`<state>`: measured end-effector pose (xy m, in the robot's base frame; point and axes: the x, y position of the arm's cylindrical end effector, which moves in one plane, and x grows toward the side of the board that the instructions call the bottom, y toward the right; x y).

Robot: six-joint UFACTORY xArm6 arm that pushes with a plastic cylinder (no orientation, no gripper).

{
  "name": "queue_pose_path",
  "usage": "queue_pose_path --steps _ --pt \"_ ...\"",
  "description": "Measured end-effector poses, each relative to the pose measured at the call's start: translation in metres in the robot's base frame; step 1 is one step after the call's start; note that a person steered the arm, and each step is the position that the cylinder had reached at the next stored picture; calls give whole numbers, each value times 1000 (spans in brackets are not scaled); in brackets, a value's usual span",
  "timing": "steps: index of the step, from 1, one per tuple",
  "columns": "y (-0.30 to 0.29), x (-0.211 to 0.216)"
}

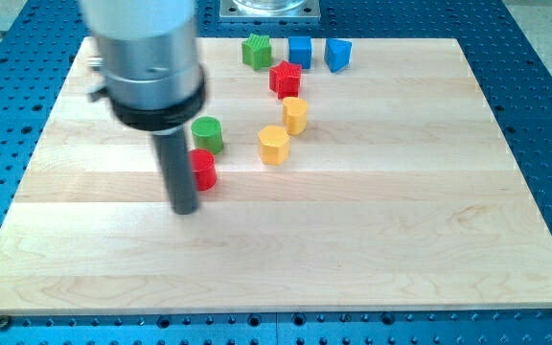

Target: Place the red circle at the bottom right of the green circle

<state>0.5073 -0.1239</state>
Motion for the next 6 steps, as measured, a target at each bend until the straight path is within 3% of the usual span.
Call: queue_pose_path --steps 1,3,6 --pt "4 -11" --pt "73 -42" --pt "91 -49"
